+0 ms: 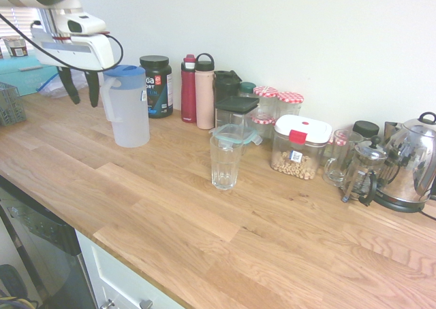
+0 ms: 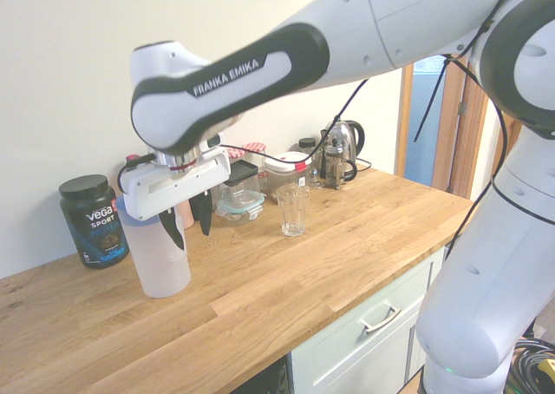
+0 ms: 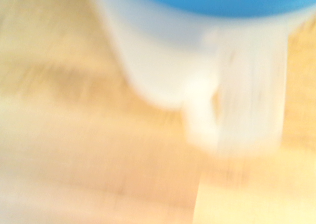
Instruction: Pour me some water
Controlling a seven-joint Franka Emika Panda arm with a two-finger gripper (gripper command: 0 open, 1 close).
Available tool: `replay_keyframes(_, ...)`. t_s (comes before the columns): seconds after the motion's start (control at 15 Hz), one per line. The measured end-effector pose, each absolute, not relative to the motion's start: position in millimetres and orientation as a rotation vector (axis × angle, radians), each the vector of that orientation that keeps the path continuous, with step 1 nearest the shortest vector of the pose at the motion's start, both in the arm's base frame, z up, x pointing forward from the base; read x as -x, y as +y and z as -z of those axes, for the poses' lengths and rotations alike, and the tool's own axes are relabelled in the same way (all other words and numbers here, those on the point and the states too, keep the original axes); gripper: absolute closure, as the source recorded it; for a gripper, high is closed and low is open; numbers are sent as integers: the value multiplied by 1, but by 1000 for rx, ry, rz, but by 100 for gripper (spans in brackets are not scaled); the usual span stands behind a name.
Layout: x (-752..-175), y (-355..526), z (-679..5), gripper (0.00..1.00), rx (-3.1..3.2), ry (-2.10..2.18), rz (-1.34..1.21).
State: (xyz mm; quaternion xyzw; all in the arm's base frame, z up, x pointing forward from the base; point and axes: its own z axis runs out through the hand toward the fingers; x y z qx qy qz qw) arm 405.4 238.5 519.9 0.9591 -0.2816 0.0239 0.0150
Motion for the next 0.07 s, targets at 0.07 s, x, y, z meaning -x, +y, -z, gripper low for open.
replay_keyframes(0.07,-394,240,-531,0,-2986,-810,12)
